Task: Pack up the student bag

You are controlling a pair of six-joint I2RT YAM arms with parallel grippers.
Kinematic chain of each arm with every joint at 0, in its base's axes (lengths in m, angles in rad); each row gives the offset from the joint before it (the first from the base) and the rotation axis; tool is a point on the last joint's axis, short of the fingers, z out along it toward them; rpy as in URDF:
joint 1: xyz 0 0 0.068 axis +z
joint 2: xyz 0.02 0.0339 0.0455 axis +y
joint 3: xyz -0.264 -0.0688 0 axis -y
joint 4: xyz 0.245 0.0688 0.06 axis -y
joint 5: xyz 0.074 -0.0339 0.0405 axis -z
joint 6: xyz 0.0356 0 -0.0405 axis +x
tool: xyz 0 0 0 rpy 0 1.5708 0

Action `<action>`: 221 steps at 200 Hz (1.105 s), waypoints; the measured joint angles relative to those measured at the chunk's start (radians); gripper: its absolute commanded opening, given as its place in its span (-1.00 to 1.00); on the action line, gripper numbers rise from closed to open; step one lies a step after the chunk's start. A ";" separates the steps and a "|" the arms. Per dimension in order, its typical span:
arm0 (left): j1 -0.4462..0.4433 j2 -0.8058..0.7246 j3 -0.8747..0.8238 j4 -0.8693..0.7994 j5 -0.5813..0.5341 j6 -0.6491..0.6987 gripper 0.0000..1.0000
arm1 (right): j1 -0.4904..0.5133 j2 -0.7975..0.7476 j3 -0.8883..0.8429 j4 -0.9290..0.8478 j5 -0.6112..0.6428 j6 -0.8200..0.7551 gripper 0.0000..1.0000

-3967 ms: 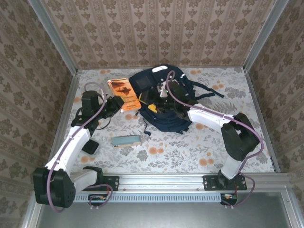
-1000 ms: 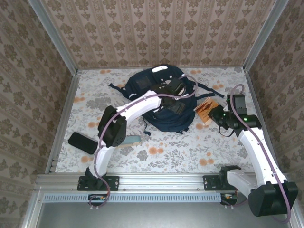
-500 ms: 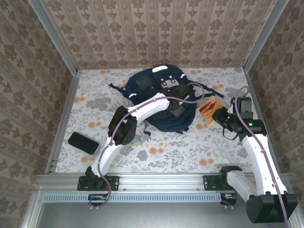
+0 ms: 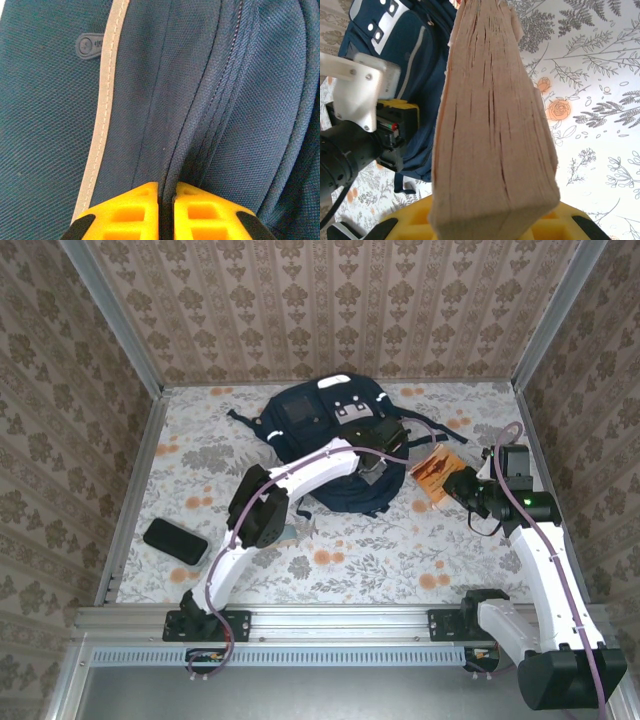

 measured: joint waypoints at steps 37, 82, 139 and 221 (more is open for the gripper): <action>0.001 -0.134 -0.077 0.075 -0.082 0.006 -0.91 | 0.000 -0.008 0.000 -0.016 -0.063 0.001 -0.60; 0.018 -0.284 -0.122 0.168 -0.156 0.039 -0.96 | 0.021 -0.012 -0.002 0.041 -0.206 0.039 -0.60; 0.020 -0.306 -0.122 0.196 -0.164 0.054 -0.98 | 0.110 0.029 -0.086 0.278 -0.313 0.204 -0.59; 0.032 -0.308 -0.122 0.216 -0.145 0.053 -1.00 | 0.324 0.363 -0.210 0.895 -0.152 0.499 -0.62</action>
